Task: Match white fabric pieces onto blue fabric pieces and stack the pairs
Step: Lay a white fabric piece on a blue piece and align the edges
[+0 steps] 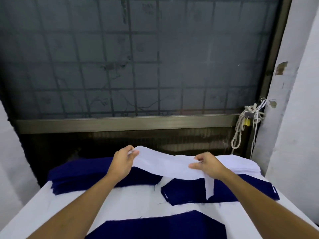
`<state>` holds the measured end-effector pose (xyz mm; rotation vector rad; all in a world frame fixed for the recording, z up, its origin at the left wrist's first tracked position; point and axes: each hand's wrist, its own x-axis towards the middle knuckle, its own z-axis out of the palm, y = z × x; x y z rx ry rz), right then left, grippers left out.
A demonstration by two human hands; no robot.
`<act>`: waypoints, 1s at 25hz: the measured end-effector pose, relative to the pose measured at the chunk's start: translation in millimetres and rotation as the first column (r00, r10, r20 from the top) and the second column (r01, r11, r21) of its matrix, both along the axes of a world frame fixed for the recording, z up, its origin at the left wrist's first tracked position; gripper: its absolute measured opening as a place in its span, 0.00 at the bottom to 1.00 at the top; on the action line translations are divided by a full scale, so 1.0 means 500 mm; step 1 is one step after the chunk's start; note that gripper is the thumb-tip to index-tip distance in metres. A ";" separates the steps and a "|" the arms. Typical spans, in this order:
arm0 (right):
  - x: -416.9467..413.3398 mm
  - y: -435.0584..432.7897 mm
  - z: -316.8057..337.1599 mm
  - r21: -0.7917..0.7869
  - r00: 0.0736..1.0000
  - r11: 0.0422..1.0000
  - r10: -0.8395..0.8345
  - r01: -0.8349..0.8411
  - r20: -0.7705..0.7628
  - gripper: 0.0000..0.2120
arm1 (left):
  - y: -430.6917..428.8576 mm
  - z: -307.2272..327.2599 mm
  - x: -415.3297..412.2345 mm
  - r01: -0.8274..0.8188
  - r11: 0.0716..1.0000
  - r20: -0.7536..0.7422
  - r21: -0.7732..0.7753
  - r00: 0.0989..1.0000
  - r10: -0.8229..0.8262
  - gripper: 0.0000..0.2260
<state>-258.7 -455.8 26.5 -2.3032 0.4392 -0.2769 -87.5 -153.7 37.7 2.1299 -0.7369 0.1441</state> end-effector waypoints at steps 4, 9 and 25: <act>-0.047 0.008 -0.017 -0.006 0.998 0.999 -0.034 0.033 -0.058 0.16 | 0.111 -0.023 0.000 -0.120 0.993 -0.051 0.009 0.991 0.120 0.12; -0.120 0.031 -0.055 0.048 0.998 0.999 0.029 -0.026 -0.064 0.19 | 0.225 -0.102 -0.049 -0.220 0.975 -0.074 0.017 0.973 0.221 0.10; -0.270 0.113 -0.248 -0.224 0.958 0.933 -0.288 0.282 0.009 0.18 | 0.333 -0.271 -0.212 -0.453 0.825 0.024 0.338 0.881 0.473 0.18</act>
